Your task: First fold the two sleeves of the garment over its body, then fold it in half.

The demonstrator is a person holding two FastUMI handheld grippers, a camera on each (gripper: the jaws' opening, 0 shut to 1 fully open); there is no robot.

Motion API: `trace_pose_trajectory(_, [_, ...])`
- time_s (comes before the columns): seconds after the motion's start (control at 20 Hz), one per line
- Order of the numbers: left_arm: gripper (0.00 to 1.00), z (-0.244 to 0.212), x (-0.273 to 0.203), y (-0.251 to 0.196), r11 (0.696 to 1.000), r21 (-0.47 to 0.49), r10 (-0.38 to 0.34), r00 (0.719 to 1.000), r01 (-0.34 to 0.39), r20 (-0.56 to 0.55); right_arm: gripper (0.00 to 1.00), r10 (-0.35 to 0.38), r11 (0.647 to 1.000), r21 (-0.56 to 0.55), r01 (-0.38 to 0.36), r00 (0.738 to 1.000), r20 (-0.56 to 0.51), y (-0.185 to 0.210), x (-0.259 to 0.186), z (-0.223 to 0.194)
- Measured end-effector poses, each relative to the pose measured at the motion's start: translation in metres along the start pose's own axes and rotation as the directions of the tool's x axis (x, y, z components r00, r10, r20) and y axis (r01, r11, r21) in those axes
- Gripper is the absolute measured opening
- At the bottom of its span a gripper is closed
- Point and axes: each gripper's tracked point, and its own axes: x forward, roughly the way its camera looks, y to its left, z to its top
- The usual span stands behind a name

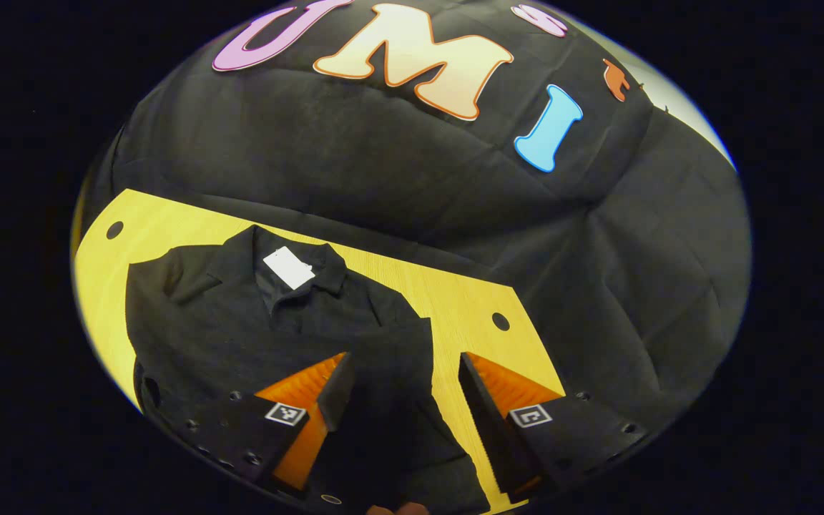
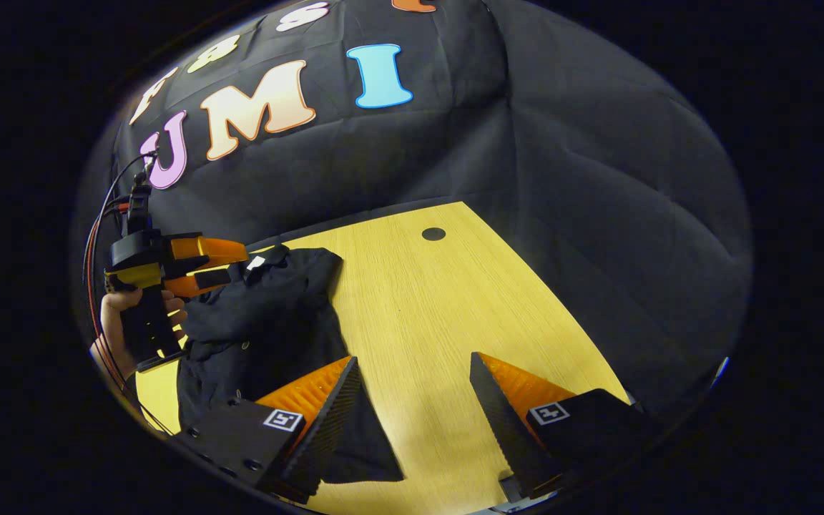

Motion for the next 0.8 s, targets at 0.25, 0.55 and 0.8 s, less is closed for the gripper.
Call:
trace_pose_trajectory(0.25, [0.96,0.001,-0.048,0.046,0.981,0.145,0.118,0.991,-0.127,0.068,0.94,0.038,0.999,-0.010,-0.039,0.999,-0.035,0.007,0.005,-0.021])
trace_pose_trajectory(0.55, [0.96,-0.058,-0.136,0.109,0.983,0.080,0.165,0.986,-0.164,-0.010,0.94,0.065,0.996,-0.054,-0.073,0.989,-0.135,0.019,0.018,-0.066])
trace_pose_trajectory(0.8, [0.96,-0.127,-0.194,0.190,0.949,0.082,0.311,0.945,-0.303,-0.099,0.94,0.053,0.996,-0.060,-0.066,0.979,-0.194,0.024,0.026,-0.100])
